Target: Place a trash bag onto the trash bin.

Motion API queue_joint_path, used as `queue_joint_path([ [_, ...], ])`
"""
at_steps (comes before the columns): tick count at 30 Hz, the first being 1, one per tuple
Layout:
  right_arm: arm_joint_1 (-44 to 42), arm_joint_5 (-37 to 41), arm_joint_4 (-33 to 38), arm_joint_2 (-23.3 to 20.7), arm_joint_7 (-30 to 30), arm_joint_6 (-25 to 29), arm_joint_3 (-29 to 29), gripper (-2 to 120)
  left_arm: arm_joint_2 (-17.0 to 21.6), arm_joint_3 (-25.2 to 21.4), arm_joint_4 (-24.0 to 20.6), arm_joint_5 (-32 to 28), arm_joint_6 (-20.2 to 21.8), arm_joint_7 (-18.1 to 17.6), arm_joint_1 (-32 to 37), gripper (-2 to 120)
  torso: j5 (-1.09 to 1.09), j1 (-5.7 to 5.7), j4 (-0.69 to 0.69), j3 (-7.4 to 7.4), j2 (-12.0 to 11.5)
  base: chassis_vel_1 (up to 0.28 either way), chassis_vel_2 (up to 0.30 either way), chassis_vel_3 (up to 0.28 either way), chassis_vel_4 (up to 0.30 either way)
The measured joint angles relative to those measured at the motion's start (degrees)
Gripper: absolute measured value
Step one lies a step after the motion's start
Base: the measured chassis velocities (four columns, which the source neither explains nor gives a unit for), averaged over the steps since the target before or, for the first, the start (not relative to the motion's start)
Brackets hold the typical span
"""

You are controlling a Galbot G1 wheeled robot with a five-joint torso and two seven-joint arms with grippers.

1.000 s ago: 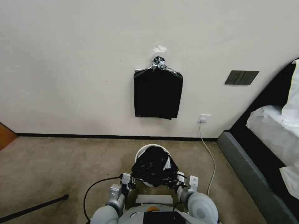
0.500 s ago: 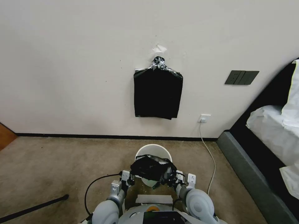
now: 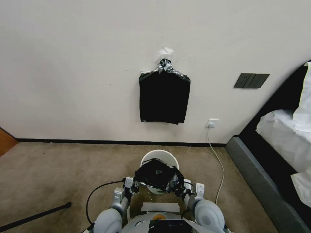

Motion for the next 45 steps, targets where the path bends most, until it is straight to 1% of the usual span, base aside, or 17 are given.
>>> queue_joint_path([
  [2,-1.0,-0.2,1.8,-0.4,-0.3,0.7,0.2,64,0.1,-0.5,-0.3,0.6,-0.8,0.0,0.8,60,0.0,0.0,0.0,0.0,0.0,0.0,0.0,0.0,0.0],
  [3,-1.0,-0.2,1.8,-0.4,-0.3,0.7,0.2,64,0.1,-0.5,-0.3,0.6,-0.8,0.0,0.8,60,0.0,0.0,0.0,0.0,0.0,0.0,0.0,0.0,0.0],
  [7,-2.2,-0.7,3.1,-0.5,-1.2,1.3,0.3,84,0.3,-1.1,-0.4,1.0,-1.4,0.0,1.4,80,0.0,0.0,0.0,0.0,0.0,0.0,0.0,0.0,0.0],
  [9,-2.5,-1.3,3.2,-0.5,-1.6,1.4,0.3,87,0.4,-1.2,-0.4,1.1,-1.5,0.0,1.5,84,0.0,0.0,0.0,0.0,0.0,0.0,0.0,0.0,0.0],
  [11,-3.4,-3.2,3.5,-0.8,-2.7,1.5,0.1,97,0.7,-1.6,-0.4,1.6,-2.1,0.0,1.9,95,-0.01,0.0,0.0,0.0,0.0,0.0,0.0,0.0,0.0],
  [14,-4.1,-5.4,3.6,-1.2,-3.8,1.5,0.0,100,1.1,-2.1,-0.3,1.9,-3.0,0.3,2.4,99,-0.01,0.0,0.0,0.0,0.0,0.0,0.0,0.0,0.0],
  [18,-4.7,-6.9,4.0,-1.7,-4.5,1.5,0.0,100,1.7,-2.8,-0.1,2.2,-4.4,1.5,3.1,100,-0.01,0.0,0.0,0.0,0.0,0.0,0.0,0.0,0.0],
  [21,-6.3,-9.7,5.3,-2.6,-6.5,1.4,-0.1,100,2.7,-5.0,-0.1,3.0,-6.7,4.5,5.3,100,0.0,0.0,0.0,0.0,0.0,0.0,0.0,0.0,0.0],
  [23,-6.7,-10.9,5.5,-2.8,-7.3,1.5,-0.1,100,3.0,-5.5,-0.1,3.3,-7.5,5.3,5.9,100,-0.01,0.0,0.0,0.0,0.0,0.0,0.0,0.0,0.0],
  [26,-8.6,-16.6,6.3,-3.9,-10.9,3.9,0.0,100,3.4,-7.5,0.8,5.8,-13.7,8.0,8.2,100,-0.01,0.0,0.0,0.0,0.0,0.0,0.0,0.0,0.0],
  [30,-9.8,-20.7,6.9,-4.5,-13.3,6.6,0.1,100,2.8,-9.1,1.1,6.4,-16.2,9.2,9.5,100,0.0,0.0,0.01,0.0,0.0,0.0,0.0,0.0,0.0],
  [34,-12.0,-27.1,7.2,-5.3,-17.5,12.2,0.5,100,0.7,-12.0,0.9,7.6,-19.7,11.1,11.7,100,0.0,0.0,0.0,0.0,0.0,0.0,0.0,0.0,0.0],
  [35,-12.0,-27.1,7.2,-5.3,-17.5,12.2,0.5,100,0.7,-12.0,0.9,7.6,-19.7,11.1,11.7,100,0.0,0.0,0.0,0.0,0.0,0.0,0.0,0.0,0.0],
  [38,-12.7,-29.9,7.8,-5.8,-21.7,17.9,1.7,100,-1.6,-14.6,0.2,8.6,-22.3,12.3,13.1,100,0.0,0.0,0.0,0.0,0.0,0.0,0.0,0.0,0.0],
  [39,-12.7,-29.9,7.8,-5.8,-21.7,17.9,1.7,100,-1.6,-14.6,0.2,8.6,-22.3,12.3,13.1,100,0.0,0.0,0.0,0.0,0.0,0.0,0.0,0.0,0.0],
  [43,-9.7,-30.6,8.0,-7.5,-28.7,23.7,4.4,100,-5.2,-18.9,-0.6,8.9,-26.9,15.5,15.2,100,0.0,0.0,0.0,0.0,0.0,0.0,0.0,0.0,0.0],
  [45,-9.2,-30.2,7.9,-7.7,-29.2,24.0,4.8,100,-5.5,-19.2,-0.6,8.9,-27.2,15.8,15.2,100,0.01,0.0,0.0,0.0,0.0,0.0,0.0,0.0,0.0],
])
